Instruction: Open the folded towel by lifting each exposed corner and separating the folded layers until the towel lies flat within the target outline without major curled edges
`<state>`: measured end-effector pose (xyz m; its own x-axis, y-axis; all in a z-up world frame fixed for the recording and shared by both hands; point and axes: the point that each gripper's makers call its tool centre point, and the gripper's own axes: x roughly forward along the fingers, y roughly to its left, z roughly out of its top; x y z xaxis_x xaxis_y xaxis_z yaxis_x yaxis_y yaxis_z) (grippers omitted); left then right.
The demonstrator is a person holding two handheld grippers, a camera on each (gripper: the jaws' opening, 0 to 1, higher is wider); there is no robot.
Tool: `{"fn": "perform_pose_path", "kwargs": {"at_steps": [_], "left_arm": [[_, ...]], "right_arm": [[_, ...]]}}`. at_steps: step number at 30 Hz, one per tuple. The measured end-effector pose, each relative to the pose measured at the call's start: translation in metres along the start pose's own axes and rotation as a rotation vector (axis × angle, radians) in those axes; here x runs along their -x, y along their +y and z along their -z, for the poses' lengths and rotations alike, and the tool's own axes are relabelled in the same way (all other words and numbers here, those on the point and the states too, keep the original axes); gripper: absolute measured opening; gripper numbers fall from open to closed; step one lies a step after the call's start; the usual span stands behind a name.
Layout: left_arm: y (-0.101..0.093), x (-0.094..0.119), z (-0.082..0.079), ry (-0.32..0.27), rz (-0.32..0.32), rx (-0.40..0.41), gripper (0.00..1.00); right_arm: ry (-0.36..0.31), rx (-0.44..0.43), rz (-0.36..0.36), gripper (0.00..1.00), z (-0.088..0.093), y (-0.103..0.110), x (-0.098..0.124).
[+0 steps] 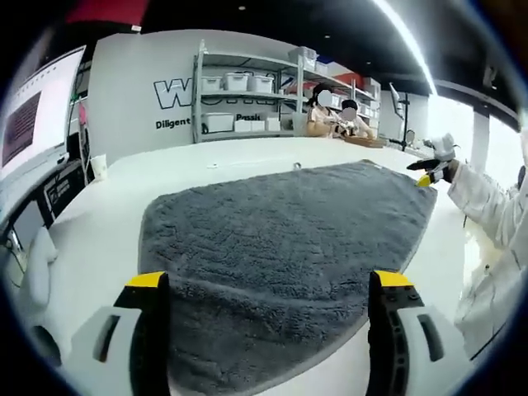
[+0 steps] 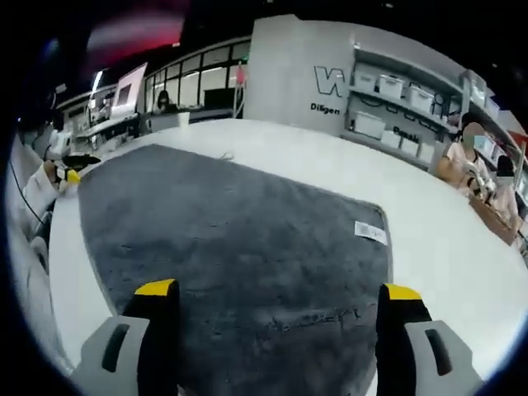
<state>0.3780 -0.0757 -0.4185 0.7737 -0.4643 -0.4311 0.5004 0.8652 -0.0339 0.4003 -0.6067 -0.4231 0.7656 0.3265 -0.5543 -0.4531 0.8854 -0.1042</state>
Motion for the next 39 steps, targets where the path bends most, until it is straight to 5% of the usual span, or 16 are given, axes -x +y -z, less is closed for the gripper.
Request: {"fn": "perform_pose_path", "kwargs": {"at_steps": [9, 17, 39], "left_arm": [[-0.001, -0.003, 0.012, 0.012, -0.030, 0.042, 0.99], [0.004, -0.007, 0.024, 0.038, -0.075, -0.003, 0.96], [0.006, -0.001, 0.026, 0.023, -0.036, -0.010, 0.94]], "right_arm": [[0.023, -0.026, -0.034, 0.96, 0.021, 0.013, 0.007], [0.020, -0.069, -0.087, 0.91, 0.030, 0.024, 0.005], [-0.071, -0.080, -0.083, 0.93, 0.037, 0.021, 0.015]]}}
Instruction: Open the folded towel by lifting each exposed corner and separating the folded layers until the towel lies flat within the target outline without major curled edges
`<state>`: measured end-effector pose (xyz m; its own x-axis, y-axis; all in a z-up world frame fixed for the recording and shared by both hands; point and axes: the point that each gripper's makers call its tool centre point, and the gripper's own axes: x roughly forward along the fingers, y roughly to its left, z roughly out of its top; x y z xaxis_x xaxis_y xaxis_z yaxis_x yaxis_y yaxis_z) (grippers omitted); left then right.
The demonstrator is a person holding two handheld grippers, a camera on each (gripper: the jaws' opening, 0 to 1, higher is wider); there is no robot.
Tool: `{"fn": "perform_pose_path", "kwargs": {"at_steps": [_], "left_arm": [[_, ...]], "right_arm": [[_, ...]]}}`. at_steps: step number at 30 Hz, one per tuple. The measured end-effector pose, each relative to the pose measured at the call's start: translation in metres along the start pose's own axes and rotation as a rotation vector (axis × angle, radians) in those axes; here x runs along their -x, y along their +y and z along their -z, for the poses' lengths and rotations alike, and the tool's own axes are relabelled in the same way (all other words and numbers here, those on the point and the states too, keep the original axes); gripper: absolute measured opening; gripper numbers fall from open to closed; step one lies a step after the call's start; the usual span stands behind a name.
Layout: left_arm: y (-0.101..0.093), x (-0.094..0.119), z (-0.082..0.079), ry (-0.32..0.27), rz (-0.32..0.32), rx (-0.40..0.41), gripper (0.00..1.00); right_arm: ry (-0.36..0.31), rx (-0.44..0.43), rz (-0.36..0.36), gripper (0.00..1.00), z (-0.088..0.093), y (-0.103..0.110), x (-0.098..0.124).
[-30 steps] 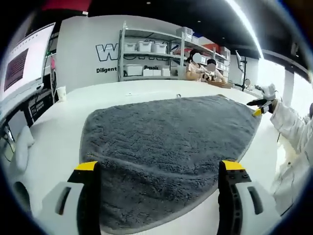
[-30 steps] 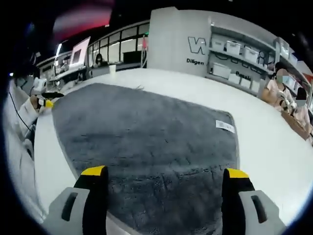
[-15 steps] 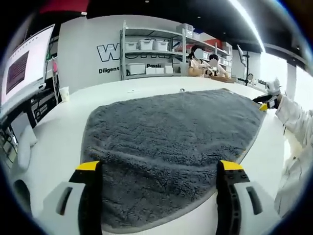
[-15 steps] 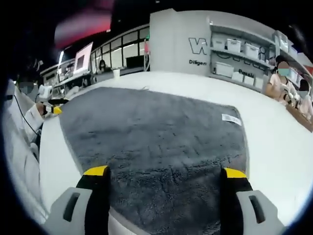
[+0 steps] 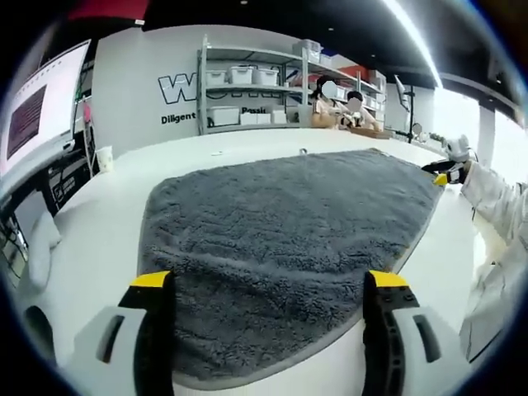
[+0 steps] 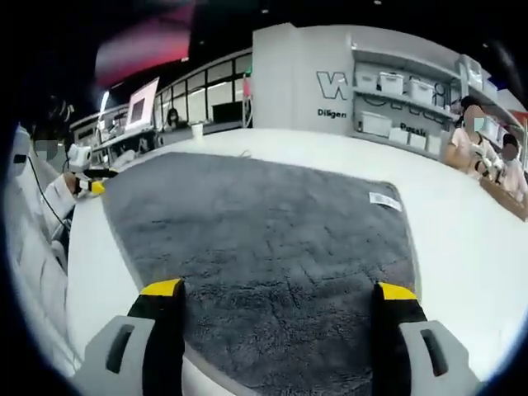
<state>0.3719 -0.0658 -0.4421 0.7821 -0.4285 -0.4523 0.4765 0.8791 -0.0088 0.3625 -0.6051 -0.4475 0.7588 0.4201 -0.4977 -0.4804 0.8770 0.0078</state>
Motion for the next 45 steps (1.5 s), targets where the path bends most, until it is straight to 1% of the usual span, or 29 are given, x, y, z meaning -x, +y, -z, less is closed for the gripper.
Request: {"fn": "perform_pose_path", "kwargs": {"at_steps": [13, 21, 26, 29, 35, 37, 38, 40, 43, 45], "left_arm": [[0.003, 0.005, 0.002, -0.003, 0.009, -0.003, 0.92], [0.003, 0.005, 0.002, 0.003, 0.012, -0.009, 0.92], [0.003, 0.005, 0.001, 0.031, 0.015, -0.014, 0.92], [0.002, 0.004, 0.001, 0.045, 0.017, -0.022, 0.92], [-0.004, 0.002, -0.002, 0.047, 0.030, -0.029, 0.95], [-0.007, 0.001, -0.005, 0.043, 0.036, -0.028, 0.95], [-0.007, 0.000, -0.006, 0.041, 0.038, -0.026, 0.95], [-0.010, -0.002, -0.010, 0.036, 0.043, -0.030, 0.95], [-0.013, -0.005, -0.017, 0.019, 0.051, -0.030, 0.95], [-0.015, -0.006, -0.021, 0.005, 0.056, -0.021, 0.95]], "right_arm": [[-0.010, -0.004, 0.007, 0.93, 0.001, 0.001, 0.002], [0.027, -0.011, 0.008, 0.92, -0.001, 0.004, 0.001], [0.047, -0.007, 0.013, 0.89, -0.002, 0.006, 0.007], [0.041, -0.002, 0.025, 0.88, -0.004, 0.006, 0.011], [0.009, -0.006, 0.052, 0.84, -0.014, 0.007, 0.018], [-0.017, -0.010, 0.056, 0.81, -0.023, 0.008, 0.016], [-0.040, -0.020, 0.040, 0.80, -0.030, 0.013, 0.012], [-0.051, -0.009, 0.007, 0.78, -0.038, 0.023, 0.006], [-0.056, 0.020, -0.003, 0.78, -0.047, 0.032, -0.004], [-0.075, 0.035, -0.025, 0.76, -0.059, 0.042, -0.013]]}}
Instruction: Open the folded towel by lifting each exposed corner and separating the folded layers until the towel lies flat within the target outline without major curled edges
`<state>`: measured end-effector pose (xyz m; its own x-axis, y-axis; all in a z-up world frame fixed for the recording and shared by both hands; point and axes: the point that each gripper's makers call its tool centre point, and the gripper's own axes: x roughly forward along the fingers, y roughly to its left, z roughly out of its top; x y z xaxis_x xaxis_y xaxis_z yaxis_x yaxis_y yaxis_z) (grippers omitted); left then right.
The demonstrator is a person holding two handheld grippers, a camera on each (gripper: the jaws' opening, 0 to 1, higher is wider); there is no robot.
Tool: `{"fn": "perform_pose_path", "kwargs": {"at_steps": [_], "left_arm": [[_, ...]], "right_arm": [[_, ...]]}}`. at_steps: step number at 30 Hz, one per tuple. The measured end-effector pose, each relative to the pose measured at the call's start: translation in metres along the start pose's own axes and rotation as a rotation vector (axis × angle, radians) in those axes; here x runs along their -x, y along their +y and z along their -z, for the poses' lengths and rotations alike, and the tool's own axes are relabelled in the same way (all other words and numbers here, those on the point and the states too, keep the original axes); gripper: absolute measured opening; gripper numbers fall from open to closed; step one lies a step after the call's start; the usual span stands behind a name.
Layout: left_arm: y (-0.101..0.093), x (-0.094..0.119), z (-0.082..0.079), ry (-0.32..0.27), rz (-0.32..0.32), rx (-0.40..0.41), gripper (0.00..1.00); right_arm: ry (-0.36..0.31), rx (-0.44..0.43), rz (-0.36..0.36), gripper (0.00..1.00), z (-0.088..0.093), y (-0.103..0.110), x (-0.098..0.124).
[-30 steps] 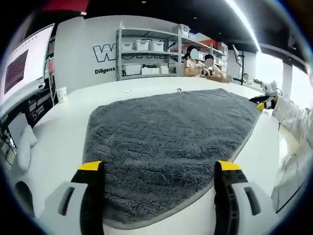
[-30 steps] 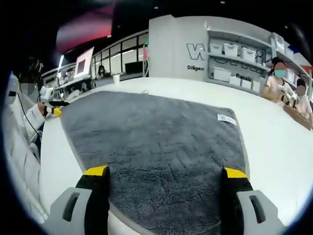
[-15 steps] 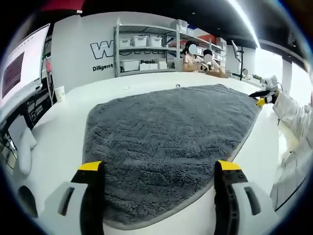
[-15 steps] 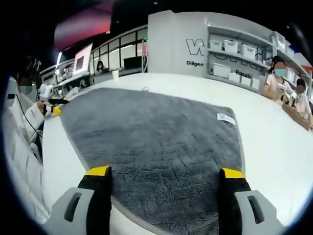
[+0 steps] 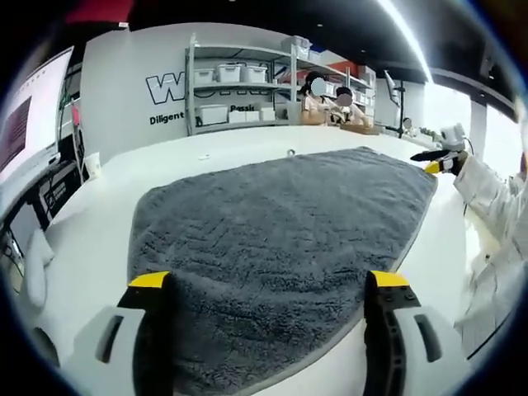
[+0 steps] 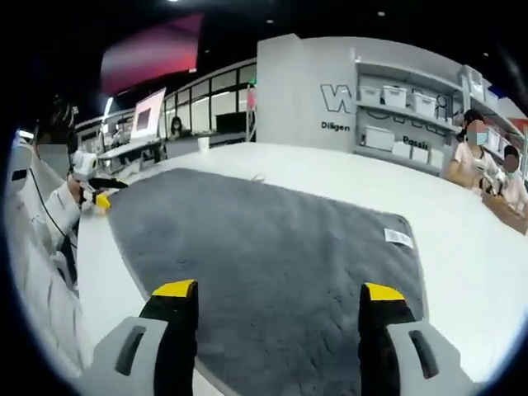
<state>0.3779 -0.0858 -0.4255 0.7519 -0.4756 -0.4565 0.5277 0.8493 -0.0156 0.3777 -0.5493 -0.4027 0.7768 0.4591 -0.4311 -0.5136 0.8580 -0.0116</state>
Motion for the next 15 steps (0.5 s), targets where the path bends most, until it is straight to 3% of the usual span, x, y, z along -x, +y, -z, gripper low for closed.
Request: {"fn": "perform_pose_path", "kwargs": {"at_steps": [9, 13, 15], "left_arm": [[-0.010, -0.002, -0.007, -0.011, 0.026, -0.007, 0.95], [-0.010, 0.002, -0.009, -0.014, 0.027, -0.013, 0.95], [-0.010, 0.004, -0.010, -0.012, 0.026, -0.022, 0.95]], "right_arm": [[-0.043, 0.057, -0.075, 0.68, -0.038, 0.038, -0.056], [-0.026, 0.105, -0.167, 0.66, -0.045, 0.068, -0.084], [-0.015, 0.121, -0.178, 0.66, -0.047, 0.075, -0.096]]}}
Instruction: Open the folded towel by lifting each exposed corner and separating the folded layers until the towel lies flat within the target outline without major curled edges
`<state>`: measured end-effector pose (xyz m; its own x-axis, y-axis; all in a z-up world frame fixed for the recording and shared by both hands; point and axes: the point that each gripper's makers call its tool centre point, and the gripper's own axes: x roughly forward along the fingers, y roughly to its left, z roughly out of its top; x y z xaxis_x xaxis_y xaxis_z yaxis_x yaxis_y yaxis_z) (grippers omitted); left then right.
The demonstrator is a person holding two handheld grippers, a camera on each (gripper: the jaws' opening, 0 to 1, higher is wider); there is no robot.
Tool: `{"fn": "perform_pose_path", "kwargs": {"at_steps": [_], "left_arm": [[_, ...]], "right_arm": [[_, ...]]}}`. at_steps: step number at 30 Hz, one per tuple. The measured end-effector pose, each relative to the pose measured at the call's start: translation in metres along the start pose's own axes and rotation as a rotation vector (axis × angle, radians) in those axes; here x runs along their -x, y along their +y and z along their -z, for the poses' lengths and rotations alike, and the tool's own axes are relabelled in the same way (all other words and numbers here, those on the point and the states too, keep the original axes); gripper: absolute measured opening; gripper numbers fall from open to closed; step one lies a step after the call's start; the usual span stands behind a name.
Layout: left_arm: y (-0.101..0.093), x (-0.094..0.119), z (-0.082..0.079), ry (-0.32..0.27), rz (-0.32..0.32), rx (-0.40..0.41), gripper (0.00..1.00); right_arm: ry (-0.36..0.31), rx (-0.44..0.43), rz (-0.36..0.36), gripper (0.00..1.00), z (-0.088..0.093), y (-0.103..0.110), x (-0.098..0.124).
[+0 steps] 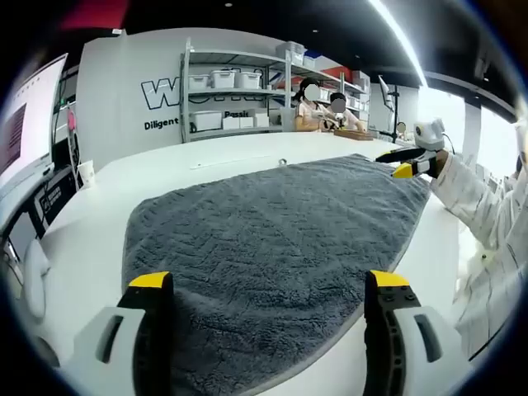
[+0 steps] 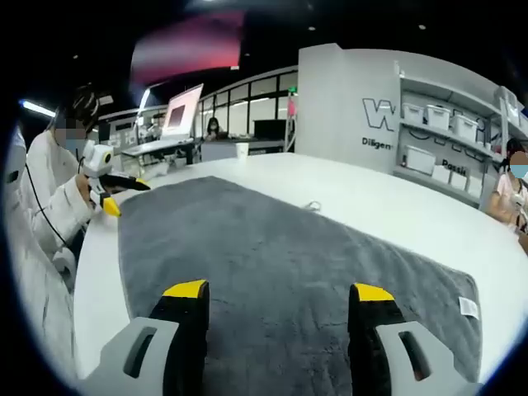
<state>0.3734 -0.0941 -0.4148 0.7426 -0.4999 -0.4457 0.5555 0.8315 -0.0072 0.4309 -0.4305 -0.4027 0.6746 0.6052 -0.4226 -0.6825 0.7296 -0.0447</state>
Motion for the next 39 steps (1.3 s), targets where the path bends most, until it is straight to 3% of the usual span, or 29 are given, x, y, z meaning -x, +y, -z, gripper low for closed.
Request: {"fn": "perform_pose_path", "kwargs": {"at_steps": [5, 11, 16, 19, 22, 39], "left_arm": [[-0.001, 0.003, -0.001, -0.003, 0.001, 0.003, 0.95], [-0.001, 0.005, 0.000, 0.001, -0.002, 0.003, 0.95], [0.000, 0.006, 0.000, -0.003, -0.006, 0.014, 0.94], [0.000, 0.007, 0.000, -0.005, -0.005, 0.020, 0.95], [0.001, 0.007, 0.001, -0.004, -0.005, 0.020, 0.94], [0.000, 0.004, 0.007, 0.012, 0.002, 0.026, 0.92]], "right_arm": [[-0.015, 0.011, -0.030, 0.63, -0.012, 0.007, -0.023], [0.016, 0.039, -0.034, 0.62, -0.012, 0.013, -0.042], [0.053, 0.018, -0.037, 0.61, -0.004, 0.013, -0.060], [0.086, 0.026, -0.070, 0.61, 0.006, 0.027, -0.067], [0.077, 0.013, -0.096, 0.58, 0.006, 0.034, -0.070], [0.059, -0.005, -0.097, 0.58, 0.006, 0.037, -0.070]]}}
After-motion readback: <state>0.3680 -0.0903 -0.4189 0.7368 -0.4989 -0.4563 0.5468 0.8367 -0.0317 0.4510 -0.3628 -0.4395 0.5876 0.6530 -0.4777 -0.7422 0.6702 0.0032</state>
